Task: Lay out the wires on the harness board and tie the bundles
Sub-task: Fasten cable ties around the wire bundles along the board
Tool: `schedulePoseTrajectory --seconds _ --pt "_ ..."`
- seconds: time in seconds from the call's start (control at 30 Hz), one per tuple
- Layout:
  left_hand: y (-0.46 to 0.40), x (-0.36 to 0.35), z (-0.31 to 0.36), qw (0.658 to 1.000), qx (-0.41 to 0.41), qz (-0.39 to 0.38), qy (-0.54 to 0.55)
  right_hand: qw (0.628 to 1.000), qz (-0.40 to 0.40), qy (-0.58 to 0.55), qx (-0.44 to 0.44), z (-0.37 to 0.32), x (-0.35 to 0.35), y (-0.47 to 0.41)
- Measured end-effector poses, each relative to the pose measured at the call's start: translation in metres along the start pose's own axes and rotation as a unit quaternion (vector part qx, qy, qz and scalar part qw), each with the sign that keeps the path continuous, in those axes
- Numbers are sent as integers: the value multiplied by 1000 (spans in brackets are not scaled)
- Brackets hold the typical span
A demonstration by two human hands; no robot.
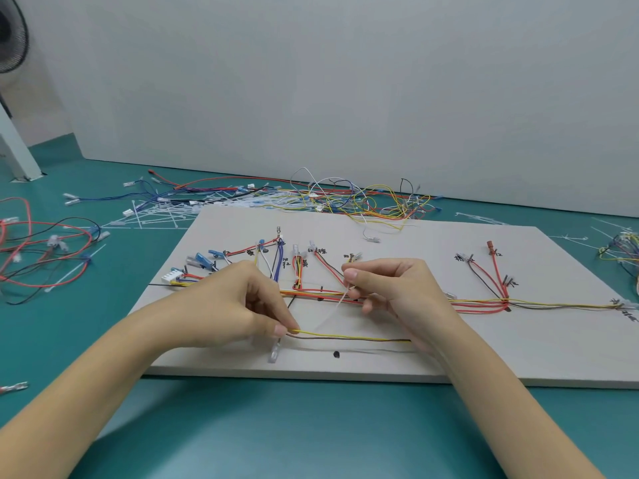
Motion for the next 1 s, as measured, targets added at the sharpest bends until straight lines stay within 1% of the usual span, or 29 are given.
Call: schedulePoseTrajectory --seconds 0.23,0.47,0.53,0.67,0.77,0.87,1.0 --pt "1 -1 3 1000 -20 1 5 998 -50 16 -18 5 -7 0" --pt "-3 -11 6 999 -40 -8 -26 996 -71 48 -24 8 -10 1" --pt "-4 -14 7 998 -45 -3 -48 995 -74 57 -23 7 -11 2" --pt "-2 -21 9 989 -37 1 -142 995 -75 67 -25 8 -12 2" --pt "4 -24 15 967 -44 30 -247 995 -73 70 -26 7 -13 2" --pt "13 -30 26 940 -62 69 -330 995 -73 66 -27 8 -13 2" --pt "21 -50 51 892 -125 97 -424 994 -77 65 -28 9 -14 2"
Point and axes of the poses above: each hand's wrist, its own y-axis away from the middle knuckle, its own x-axis out of the back of the hand, z = x × y, the point moved 7 cm from there along -y, towards the middle knuckle, and after that the axes turned 3 degrees about -z, right-handed, at the moved point
